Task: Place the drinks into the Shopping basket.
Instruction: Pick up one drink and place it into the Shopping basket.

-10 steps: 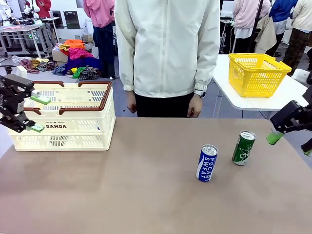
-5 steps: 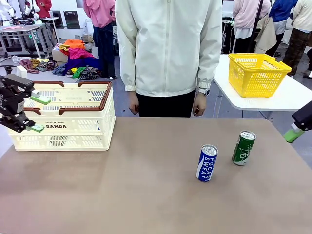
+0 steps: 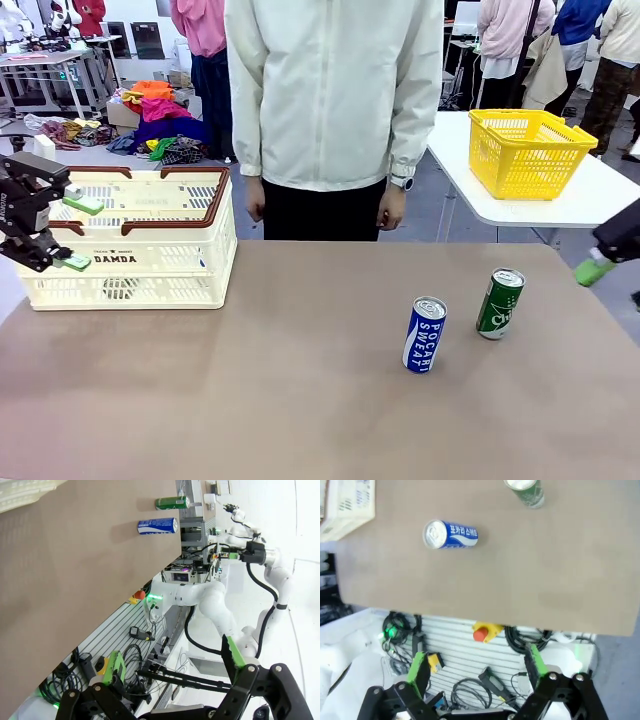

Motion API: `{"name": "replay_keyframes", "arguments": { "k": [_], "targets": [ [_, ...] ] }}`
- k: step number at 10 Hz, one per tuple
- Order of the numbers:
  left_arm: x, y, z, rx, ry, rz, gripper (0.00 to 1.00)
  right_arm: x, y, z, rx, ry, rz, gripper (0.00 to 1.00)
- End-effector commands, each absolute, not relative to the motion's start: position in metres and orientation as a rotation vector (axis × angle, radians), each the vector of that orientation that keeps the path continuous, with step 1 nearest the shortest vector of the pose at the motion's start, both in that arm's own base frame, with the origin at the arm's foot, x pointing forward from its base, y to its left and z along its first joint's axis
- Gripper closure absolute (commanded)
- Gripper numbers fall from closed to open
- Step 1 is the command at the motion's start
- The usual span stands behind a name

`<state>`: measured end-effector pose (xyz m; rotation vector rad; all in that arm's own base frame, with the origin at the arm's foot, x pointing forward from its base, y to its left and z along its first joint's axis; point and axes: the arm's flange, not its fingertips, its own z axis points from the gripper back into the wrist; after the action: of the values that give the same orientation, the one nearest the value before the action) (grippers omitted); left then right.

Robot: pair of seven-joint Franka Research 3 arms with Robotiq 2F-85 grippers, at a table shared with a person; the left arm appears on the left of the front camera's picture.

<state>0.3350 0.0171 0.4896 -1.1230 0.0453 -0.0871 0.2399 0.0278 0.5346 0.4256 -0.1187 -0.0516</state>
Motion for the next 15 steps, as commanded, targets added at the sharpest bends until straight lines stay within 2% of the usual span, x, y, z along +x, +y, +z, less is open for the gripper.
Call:
{"name": "replay_keyframes", "arguments": {
  "k": [1, 6, 8, 15],
  "targets": [
    [0.333, 0.019, 0.491, -1.122, 0.05, -0.091, 0.0, 0.288, 0.09, 0.531, 0.302, -0.168, -0.074, 0.0],
    [0.333, 0.019, 0.491, -1.122, 0.05, -0.091, 0.0, 0.396, 0.229, 0.455, 0.131, -0.161, -0.1, 0.0],
    [0.333, 0.019, 0.491, -1.122, 0.05, -0.091, 0.0, 0.403, 0.243, 0.433, 0.061, -0.146, -0.103, 0.0],
    [0.333, 0.019, 0.491, -1.122, 0.05, -0.091, 0.0, 0.39, 0.228, 0.406, 0.02, -0.02, -0.06, 0.0]
  ]
}}
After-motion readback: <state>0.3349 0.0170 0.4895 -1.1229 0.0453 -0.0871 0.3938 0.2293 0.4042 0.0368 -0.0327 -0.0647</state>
